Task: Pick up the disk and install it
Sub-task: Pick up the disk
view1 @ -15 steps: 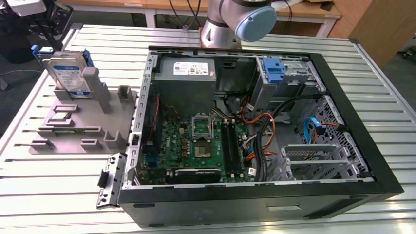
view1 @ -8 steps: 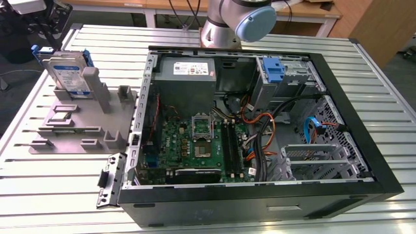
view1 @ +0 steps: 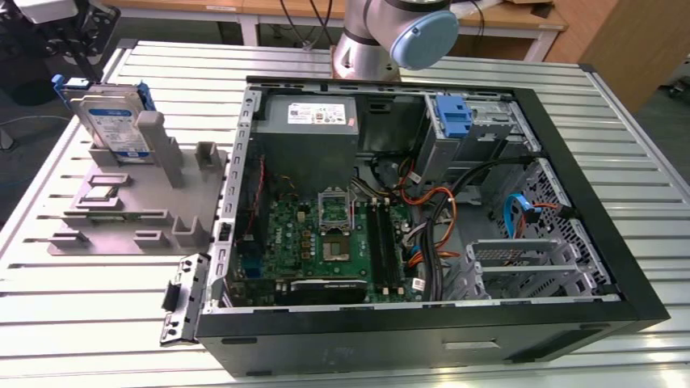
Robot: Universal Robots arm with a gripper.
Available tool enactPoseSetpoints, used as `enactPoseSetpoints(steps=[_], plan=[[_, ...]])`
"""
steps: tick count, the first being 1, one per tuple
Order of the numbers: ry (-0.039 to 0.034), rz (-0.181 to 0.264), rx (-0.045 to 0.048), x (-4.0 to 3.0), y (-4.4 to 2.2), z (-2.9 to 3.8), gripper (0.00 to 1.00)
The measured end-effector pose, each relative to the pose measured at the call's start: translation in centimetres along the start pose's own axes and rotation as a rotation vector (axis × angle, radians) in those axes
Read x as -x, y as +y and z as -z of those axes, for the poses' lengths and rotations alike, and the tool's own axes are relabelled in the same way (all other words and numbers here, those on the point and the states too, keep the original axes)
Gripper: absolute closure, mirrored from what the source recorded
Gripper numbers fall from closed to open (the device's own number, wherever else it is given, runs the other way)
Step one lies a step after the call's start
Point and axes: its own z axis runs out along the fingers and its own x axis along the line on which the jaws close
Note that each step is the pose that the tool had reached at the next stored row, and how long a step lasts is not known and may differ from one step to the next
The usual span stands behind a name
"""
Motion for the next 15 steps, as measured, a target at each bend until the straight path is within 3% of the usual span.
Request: enactPoseSetpoints(steps=[15], plan=[[0.0067, 0.15, 0.0018, 0.0, 0.0, -0.01, 0.9]])
